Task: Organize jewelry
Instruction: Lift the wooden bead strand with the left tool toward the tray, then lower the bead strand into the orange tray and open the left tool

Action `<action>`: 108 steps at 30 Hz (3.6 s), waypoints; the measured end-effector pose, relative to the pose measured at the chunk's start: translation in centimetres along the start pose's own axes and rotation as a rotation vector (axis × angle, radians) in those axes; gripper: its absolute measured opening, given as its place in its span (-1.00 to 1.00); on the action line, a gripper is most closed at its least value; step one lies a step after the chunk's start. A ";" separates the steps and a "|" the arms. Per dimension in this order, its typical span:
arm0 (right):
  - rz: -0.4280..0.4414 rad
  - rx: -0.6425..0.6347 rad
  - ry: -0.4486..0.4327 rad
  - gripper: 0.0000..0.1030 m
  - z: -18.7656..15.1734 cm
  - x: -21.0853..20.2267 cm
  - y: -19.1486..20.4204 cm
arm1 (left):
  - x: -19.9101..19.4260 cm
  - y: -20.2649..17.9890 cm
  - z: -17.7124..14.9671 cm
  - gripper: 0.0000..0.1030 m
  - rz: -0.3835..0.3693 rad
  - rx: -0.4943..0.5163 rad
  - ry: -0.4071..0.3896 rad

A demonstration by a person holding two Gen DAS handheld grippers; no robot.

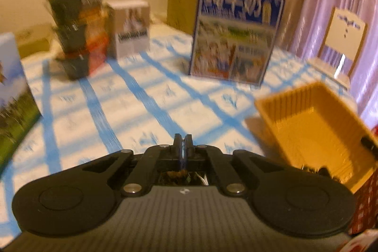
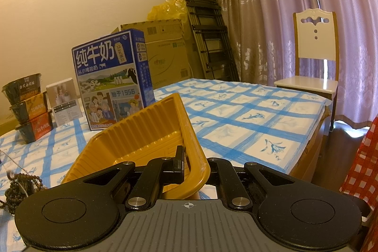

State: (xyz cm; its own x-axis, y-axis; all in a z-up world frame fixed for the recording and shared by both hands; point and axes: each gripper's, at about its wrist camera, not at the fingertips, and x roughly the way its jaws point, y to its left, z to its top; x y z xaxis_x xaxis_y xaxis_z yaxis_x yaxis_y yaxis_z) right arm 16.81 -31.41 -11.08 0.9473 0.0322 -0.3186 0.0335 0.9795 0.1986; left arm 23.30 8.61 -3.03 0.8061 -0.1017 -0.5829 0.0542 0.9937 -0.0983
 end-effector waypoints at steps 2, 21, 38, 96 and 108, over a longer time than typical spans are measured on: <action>-0.001 0.002 0.002 -0.86 -0.2 0.0 -0.1 | -1.6 0.5 1.1 -0.99 0.003 -0.017 -0.035; -0.005 0.011 0.010 -0.85 -0.1 0.2 -0.4 | -11.7 2.7 5.6 -0.99 0.097 -0.055 -0.235; -0.005 0.007 0.008 -0.85 -0.1 0.1 -0.5 | -15.6 3.6 5.6 -0.99 0.146 -0.063 -0.239; 0.000 0.002 0.004 -0.86 0.4 0.0 0.6 | 8.1 -21.3 -0.5 -0.99 -0.499 -0.040 0.210; 0.000 0.001 0.004 -0.86 0.4 0.0 0.5 | 8.0 -20.5 -3.3 -0.45 -0.455 -0.074 0.252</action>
State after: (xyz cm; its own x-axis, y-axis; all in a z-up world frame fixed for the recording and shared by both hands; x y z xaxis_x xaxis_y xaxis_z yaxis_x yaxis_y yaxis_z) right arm 16.94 -30.95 -10.63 0.9462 0.0326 -0.3220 0.0342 0.9792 0.1998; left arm 26.71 -12.71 -8.40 0.5433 -0.5392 -0.6435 0.3167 0.8415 -0.4378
